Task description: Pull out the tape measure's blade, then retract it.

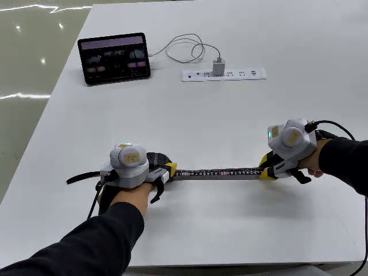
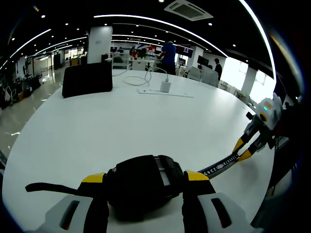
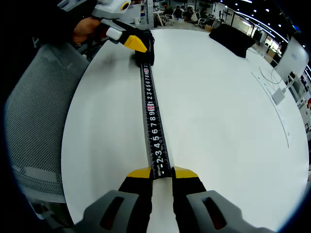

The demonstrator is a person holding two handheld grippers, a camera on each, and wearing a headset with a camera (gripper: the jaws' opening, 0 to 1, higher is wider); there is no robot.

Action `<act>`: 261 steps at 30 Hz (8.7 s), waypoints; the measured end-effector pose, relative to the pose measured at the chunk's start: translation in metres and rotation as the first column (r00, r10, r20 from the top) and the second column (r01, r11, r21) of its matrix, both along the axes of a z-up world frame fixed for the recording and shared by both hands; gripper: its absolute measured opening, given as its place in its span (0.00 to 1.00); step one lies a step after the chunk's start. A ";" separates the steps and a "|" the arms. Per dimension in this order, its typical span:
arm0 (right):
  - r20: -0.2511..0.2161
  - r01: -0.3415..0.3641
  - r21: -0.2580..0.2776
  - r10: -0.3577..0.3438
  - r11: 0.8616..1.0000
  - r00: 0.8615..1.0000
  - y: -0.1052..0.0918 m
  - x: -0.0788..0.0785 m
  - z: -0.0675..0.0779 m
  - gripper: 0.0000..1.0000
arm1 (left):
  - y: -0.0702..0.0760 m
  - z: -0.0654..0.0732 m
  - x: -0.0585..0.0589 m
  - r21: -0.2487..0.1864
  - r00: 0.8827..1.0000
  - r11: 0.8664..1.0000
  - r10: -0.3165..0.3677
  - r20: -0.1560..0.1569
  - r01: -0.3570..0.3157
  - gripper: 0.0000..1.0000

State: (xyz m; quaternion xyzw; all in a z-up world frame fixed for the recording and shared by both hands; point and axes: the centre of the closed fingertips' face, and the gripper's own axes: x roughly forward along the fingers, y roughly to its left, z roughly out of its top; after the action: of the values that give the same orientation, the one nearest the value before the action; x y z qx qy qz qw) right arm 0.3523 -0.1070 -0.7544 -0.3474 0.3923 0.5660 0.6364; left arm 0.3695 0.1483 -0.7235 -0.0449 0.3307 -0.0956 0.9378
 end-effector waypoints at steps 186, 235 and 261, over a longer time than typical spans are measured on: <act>-0.032 0.046 0.166 -0.041 0.985 0.999 0.131 0.006 -0.005 0.10 | 0.001 0.000 0.002 -0.047 0.999 0.998 -0.033 -0.020 0.032 0.56; -0.021 0.006 0.215 -0.001 0.977 1.000 0.180 0.004 -0.004 0.11 | 0.003 0.001 0.002 -0.063 1.000 0.998 -0.023 -0.016 0.022 0.56; -0.029 0.004 0.240 0.003 0.971 1.000 0.198 0.001 -0.005 0.11 | 0.002 0.002 0.000 -0.069 1.000 0.997 -0.025 -0.017 0.023 0.56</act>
State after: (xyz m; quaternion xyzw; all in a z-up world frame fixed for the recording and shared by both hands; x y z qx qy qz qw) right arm 0.3531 0.0912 -0.7595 -0.2594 0.3304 0.6141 0.6681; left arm 0.3698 0.1504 -0.7217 -0.0738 0.3362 -0.1177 0.9315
